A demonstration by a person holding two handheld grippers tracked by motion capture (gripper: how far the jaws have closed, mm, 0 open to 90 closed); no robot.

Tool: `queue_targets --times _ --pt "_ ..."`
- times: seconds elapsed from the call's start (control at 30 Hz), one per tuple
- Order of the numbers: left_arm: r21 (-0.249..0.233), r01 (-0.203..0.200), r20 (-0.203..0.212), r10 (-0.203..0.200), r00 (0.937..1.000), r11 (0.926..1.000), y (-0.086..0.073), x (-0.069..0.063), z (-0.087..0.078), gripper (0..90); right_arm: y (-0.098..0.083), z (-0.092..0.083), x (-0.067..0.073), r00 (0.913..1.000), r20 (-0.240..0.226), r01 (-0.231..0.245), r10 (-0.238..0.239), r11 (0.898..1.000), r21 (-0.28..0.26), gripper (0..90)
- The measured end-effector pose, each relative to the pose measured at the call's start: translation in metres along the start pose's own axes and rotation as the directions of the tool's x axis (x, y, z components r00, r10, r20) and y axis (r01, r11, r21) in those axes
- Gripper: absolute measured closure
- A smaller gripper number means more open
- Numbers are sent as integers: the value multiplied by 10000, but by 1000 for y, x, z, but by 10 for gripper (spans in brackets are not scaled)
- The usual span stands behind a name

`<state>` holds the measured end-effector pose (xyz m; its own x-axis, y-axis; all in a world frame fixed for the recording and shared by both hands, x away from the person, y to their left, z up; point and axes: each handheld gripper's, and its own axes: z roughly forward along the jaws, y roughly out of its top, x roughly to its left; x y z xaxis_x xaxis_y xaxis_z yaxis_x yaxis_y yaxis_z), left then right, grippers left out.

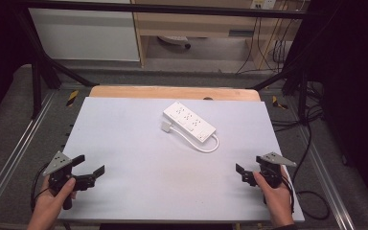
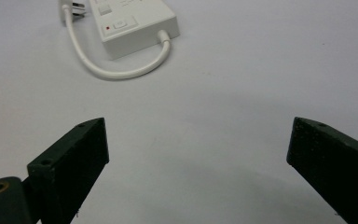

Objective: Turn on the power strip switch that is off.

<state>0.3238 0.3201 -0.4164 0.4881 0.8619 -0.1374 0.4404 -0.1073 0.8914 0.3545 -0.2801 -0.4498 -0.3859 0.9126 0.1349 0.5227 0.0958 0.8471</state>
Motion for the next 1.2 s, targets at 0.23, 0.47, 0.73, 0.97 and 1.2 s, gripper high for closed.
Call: queue_targets --times 0.23,0.47,0.73,0.97,1.2 --pt "32 -1 59 1 10000 10000 0 0 0 70 0 -1 2 9997 204 96 -94 9999 -79 55" --pt "88 -32 109 31 9999 10000 -1 1 0 70 3 -3 3 9993 292 248 -243 9995 -176 51" --pt "103 -119 234 117 9997 9999 -1 0 1 70 8 -5 2 10000 65 -60 62 9996 -281 36" --pt "179 -154 293 149 9995 9997 -2 -1 2 65 14 -4 9 9995 -144 293 -296 9993 -225 42" --pt "173 -121 233 117 9997 9998 -1 0 1 65 20 -4 15 9991 -185 369 -372 9992 -179 44"
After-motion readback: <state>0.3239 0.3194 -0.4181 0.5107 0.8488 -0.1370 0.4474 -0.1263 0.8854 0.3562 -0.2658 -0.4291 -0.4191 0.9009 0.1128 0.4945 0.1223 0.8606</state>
